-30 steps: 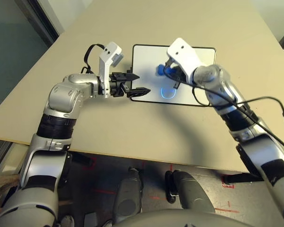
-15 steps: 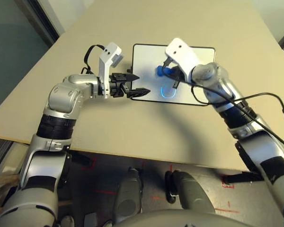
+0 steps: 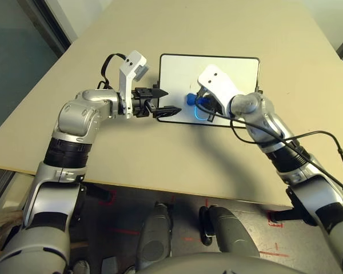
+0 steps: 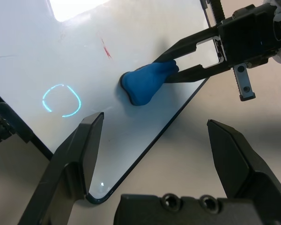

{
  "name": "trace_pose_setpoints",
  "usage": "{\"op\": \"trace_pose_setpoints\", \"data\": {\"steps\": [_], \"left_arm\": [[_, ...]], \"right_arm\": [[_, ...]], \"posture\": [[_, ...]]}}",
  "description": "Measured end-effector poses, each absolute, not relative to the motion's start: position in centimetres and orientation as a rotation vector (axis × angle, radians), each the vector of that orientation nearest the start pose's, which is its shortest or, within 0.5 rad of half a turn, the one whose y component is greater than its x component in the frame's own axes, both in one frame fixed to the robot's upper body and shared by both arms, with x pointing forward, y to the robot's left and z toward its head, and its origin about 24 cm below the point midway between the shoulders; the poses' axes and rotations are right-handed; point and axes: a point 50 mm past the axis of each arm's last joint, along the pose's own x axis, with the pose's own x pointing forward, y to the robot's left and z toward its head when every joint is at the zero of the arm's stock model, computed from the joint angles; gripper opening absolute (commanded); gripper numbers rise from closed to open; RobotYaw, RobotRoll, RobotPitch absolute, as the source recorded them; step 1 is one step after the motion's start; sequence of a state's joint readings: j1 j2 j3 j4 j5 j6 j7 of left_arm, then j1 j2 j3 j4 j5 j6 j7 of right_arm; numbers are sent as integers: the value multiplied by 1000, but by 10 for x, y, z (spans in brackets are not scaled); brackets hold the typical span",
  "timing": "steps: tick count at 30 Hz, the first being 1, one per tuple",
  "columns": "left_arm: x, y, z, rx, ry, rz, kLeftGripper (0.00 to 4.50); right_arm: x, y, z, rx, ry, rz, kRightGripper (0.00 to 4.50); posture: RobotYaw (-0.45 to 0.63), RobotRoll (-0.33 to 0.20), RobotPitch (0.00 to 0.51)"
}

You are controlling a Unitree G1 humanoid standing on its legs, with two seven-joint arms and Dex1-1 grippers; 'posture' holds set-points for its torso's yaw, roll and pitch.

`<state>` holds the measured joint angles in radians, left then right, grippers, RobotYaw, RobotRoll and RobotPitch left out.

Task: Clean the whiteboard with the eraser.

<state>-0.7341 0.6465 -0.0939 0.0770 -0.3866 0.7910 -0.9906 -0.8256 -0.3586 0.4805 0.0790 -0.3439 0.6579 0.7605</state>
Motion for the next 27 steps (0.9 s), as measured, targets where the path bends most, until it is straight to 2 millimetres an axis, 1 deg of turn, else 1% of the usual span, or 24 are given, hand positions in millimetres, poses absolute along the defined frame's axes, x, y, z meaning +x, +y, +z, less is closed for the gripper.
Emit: {"op": "trace_pose_setpoints", "data": {"steps": [3, 5, 9, 12, 14, 15, 20, 22, 24, 27], "left_arm": [[325, 176, 192, 199, 309, -1011, 4500], [325, 175, 192, 198, 308, -1012, 4500], [326, 175, 192, 198, 308, -1011, 4500], [326, 176, 192, 197, 309, -1011, 4500], [326, 175, 192, 196, 309, -1011, 4500], [326, 175, 192, 196, 309, -1011, 4500], [326, 176, 192, 198, 308, -1010, 4500], [326, 176, 192, 198, 308, -1010, 4500], [326, 176, 193, 199, 307, -1010, 4500], [326, 175, 194, 200, 305, -1011, 4500]], "right_arm": [[348, -69, 173, -944, 216, 786, 565], [356, -66, 183, -952, 193, 761, 565], [374, -72, 206, -931, 136, 671, 565], [378, -72, 211, -928, 116, 654, 565], [376, -72, 207, -926, 115, 658, 565], [373, -74, 202, -923, 118, 665, 565], [346, -75, 167, -936, 170, 761, 565], [337, -77, 156, -945, 202, 793, 565], [334, -77, 154, -949, 215, 804, 565], [343, -75, 161, -953, 225, 785, 564]], "posture": [[1, 0, 145], [0, 0, 142], [1, 0, 138], [4, 0, 134], [5, 0, 133], [5, 0, 131], [2, 0, 130], [-3, 0, 130], [-8, 0, 131], [-11, 0, 131]]}}
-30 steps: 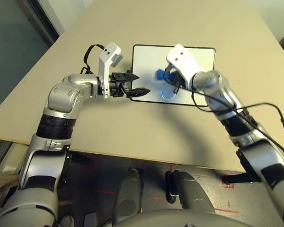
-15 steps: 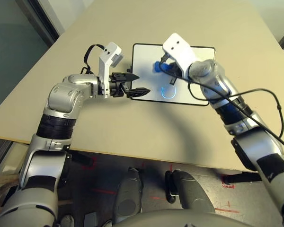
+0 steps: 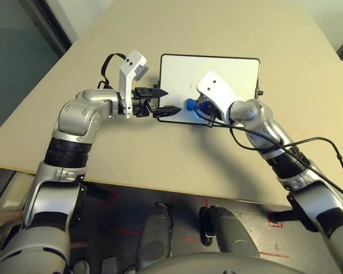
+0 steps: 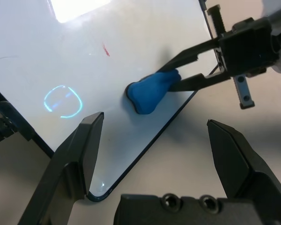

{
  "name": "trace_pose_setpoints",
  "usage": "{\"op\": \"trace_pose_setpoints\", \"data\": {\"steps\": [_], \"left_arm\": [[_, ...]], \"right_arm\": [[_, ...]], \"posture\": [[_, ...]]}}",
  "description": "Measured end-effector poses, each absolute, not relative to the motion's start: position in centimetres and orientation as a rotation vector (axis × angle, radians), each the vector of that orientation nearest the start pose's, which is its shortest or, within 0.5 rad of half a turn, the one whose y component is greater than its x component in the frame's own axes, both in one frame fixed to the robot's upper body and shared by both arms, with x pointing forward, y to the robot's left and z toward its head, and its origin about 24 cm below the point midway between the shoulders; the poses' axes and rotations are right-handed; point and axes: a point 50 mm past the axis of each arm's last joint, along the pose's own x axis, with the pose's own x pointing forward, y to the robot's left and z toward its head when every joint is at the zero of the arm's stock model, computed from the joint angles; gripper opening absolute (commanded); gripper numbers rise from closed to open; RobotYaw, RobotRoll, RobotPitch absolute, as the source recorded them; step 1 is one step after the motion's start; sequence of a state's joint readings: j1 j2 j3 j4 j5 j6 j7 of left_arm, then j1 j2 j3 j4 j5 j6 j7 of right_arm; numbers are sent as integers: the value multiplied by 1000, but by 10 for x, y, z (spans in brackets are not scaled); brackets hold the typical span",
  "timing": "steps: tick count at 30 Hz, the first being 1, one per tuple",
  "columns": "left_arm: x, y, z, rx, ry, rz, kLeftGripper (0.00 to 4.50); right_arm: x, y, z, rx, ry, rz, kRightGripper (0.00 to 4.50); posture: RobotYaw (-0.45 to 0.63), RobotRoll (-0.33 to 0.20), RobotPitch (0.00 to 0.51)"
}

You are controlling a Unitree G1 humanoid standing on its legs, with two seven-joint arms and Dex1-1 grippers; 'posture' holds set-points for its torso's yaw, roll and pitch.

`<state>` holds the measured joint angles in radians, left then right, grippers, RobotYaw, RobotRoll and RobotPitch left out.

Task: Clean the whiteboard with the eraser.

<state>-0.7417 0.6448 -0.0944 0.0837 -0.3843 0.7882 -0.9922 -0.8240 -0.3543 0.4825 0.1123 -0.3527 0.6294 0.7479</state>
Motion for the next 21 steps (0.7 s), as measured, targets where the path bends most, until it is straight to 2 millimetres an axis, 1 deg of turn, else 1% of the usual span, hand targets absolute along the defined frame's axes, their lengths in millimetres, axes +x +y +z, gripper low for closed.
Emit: {"op": "trace_pose_setpoints", "data": {"steps": [5, 6, 8, 12, 17, 19, 21], "left_arm": [[327, 175, 194, 200, 303, -1012, 4500], [328, 175, 194, 200, 302, -1013, 4500], [328, 175, 193, 199, 302, -1012, 4500], [328, 176, 193, 197, 304, -1011, 4500], [328, 176, 193, 197, 304, -1011, 4500], [328, 176, 193, 197, 304, -1011, 4500], [328, 176, 193, 197, 304, -1011, 4500]], "right_arm": [[366, -78, 190, -931, 186, 676, 564], [369, -80, 194, -923, 177, 657, 564], [371, -82, 196, -917, 169, 641, 564], [368, -79, 192, -912, 159, 655, 564], [346, -72, 167, -916, 188, 752, 564], [342, -70, 162, -923, 202, 776, 564], [341, -71, 161, -927, 210, 783, 564]], "posture": [[-12, 0, 132], [-11, 0, 132], [-8, 0, 134], [-6, 0, 136], [-4, 0, 137], [-4, 0, 137], [-6, 0, 138]]}}
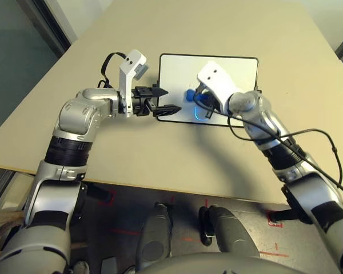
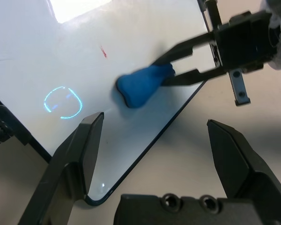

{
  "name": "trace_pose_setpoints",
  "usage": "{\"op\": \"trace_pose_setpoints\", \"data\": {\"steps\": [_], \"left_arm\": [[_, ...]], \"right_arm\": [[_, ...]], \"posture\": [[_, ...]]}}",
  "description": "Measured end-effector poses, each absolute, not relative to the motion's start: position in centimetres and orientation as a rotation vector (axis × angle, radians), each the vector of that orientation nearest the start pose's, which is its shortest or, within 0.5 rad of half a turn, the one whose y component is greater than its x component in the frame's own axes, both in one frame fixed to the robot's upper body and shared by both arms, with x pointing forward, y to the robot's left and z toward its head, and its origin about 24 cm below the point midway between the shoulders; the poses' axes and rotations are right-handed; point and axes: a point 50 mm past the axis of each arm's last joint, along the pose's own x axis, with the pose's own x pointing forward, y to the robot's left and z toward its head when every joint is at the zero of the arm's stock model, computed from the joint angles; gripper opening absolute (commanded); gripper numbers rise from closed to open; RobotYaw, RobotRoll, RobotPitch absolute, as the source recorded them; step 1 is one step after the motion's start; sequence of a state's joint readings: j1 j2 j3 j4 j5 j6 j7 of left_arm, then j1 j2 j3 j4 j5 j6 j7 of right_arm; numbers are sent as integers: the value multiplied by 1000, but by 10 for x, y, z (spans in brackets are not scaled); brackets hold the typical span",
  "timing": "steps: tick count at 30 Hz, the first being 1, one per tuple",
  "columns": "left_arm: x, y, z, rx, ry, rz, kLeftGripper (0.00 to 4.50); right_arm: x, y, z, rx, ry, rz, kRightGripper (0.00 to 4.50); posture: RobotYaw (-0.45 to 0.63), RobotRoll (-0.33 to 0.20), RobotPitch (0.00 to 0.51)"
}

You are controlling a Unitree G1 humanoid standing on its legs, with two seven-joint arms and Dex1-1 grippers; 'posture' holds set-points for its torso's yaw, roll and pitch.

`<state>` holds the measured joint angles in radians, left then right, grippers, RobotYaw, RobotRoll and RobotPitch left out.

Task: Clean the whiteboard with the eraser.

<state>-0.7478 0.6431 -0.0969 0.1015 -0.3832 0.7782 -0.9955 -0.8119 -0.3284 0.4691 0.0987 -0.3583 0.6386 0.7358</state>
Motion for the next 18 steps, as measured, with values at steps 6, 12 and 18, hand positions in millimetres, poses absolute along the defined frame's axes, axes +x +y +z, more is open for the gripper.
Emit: {"op": "trace_pose_setpoints", "data": {"steps": [6, 12, 18], "left_arm": [[328, 178, 194, 198, 305, -1005, 4500], [328, 178, 194, 197, 306, -1004, 4500], [328, 178, 194, 196, 307, -1002, 4500]], "right_arm": [[361, -66, 184, -941, 176, 728, 564], [376, -70, 202, -931, 131, 662, 564], [363, -70, 185, -926, 147, 710, 564]], "posture": [[-9, 0, 138], [-6, 0, 137], [-6, 0, 138]]}}
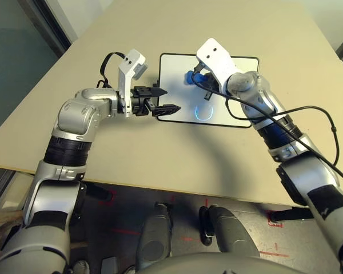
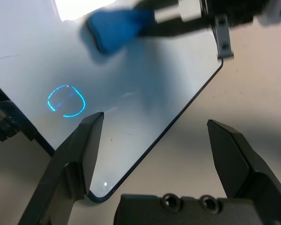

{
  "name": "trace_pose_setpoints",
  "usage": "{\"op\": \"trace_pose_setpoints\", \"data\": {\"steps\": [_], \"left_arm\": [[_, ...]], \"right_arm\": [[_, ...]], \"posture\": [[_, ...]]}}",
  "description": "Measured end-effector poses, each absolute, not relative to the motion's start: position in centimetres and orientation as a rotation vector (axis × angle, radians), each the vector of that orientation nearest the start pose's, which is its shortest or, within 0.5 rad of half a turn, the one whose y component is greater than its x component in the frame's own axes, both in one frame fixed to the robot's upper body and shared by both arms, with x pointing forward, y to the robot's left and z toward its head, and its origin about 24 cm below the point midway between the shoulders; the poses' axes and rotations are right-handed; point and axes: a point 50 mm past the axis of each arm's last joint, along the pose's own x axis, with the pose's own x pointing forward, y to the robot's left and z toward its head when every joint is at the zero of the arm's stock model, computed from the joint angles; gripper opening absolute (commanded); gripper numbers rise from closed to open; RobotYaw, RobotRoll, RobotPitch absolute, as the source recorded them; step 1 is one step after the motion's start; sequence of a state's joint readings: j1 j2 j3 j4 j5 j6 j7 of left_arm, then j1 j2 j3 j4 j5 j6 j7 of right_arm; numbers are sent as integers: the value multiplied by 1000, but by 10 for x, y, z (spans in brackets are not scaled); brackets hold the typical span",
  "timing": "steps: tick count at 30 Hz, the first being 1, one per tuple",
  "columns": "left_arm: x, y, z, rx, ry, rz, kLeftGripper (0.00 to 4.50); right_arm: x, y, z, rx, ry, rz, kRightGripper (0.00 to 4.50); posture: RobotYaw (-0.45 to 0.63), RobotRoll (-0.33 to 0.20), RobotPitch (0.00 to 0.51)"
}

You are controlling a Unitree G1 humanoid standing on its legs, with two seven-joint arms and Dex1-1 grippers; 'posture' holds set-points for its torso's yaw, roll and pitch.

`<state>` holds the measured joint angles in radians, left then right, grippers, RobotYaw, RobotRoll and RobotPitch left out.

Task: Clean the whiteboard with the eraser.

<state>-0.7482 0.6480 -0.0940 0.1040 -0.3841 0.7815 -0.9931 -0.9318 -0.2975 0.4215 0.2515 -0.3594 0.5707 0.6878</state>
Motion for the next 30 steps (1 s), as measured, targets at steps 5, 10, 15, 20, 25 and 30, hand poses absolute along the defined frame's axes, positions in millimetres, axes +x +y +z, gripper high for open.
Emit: {"op": "trace_pose_setpoints", "data": {"steps": [5, 10, 15, 20, 25, 30], "left_arm": [[328, 178, 194, 196, 307, -1002, 4500], [328, 178, 194, 195, 307, -1003, 4500], [329, 177, 195, 198, 302, -1004, 4500], [329, 177, 196, 197, 301, -1005, 4500], [329, 177, 195, 195, 304, -1004, 4500], [329, 177, 195, 194, 306, -1004, 4500]], "right_arm": [[350, -69, 170, -943, 187, 769, 564], [357, -69, 179, -948, 189, 752, 564], [371, -71, 197, -927, 156, 684, 564], [372, -70, 198, -924, 144, 679, 564], [358, -71, 182, -921, 166, 721, 564], [347, -70, 169, -932, 200, 770, 564]], "posture": [[-14, 0, 138], [-16, 0, 137], [-13, 0, 136], [-6, 0, 136], [-5, 0, 136], [-10, 0, 134]]}}
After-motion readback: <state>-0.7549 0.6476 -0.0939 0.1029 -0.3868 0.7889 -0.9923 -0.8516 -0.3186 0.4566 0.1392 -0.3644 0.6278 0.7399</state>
